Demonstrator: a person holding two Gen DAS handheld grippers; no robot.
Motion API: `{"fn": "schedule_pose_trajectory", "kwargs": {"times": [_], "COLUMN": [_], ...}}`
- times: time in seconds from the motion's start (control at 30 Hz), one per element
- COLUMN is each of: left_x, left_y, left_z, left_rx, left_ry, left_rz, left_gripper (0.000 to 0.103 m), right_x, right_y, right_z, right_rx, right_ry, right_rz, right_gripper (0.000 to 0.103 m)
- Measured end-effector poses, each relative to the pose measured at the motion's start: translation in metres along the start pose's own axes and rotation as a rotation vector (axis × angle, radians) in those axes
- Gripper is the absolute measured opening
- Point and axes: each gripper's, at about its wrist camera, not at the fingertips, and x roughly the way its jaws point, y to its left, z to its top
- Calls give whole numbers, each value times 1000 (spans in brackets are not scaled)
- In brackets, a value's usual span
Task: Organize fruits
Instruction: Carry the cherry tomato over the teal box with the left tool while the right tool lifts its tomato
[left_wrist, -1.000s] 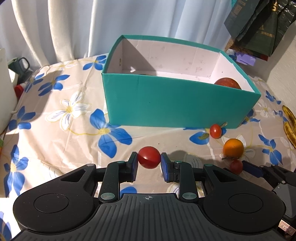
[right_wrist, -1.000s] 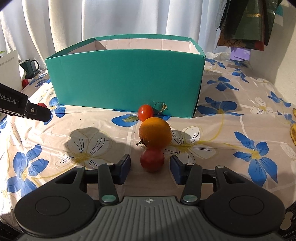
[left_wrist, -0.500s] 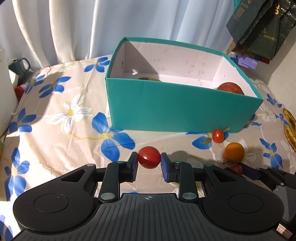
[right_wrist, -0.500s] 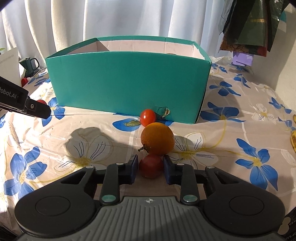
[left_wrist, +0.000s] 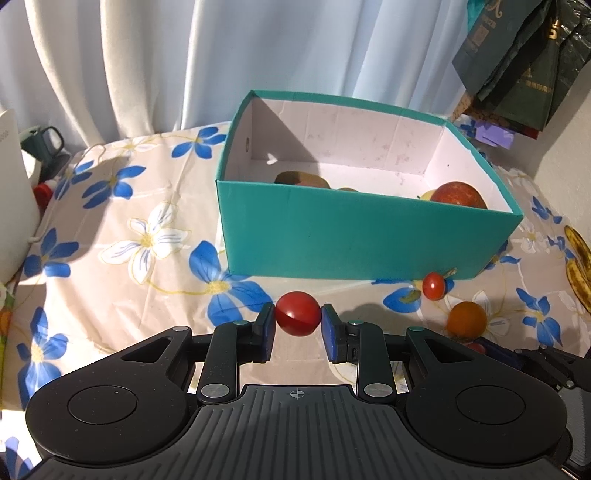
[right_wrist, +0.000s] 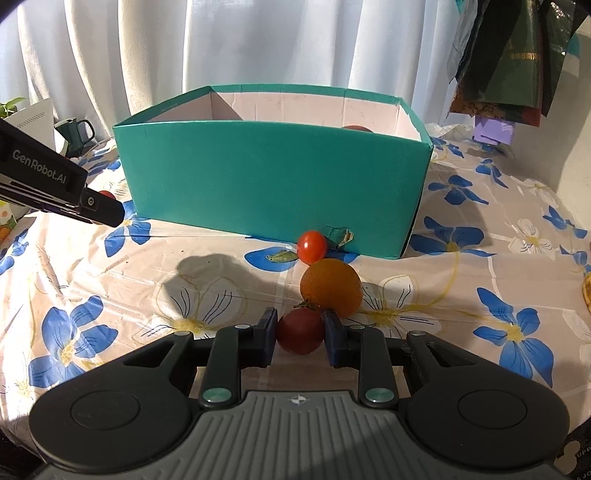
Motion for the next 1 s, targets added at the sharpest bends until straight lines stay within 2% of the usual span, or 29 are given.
{"fn": "schedule_pose_trajectory", "kwargs": {"times": [0.4,1.0], "left_x": [-12,-8], "left_y": [-7,-21], "left_z": [22,67], "left_rx": [21,61], "left_ry": [-41,-120], "left_rz": [2,25], "left_gripper": [30,30], "right_x": [-23,-50], "right_y": [2,-21], "right_z": [14,31], "right_rx": [-18,39], "right_ry": [-79,-193], "right_rz": [55,36], "right_gripper": [26,26]}}
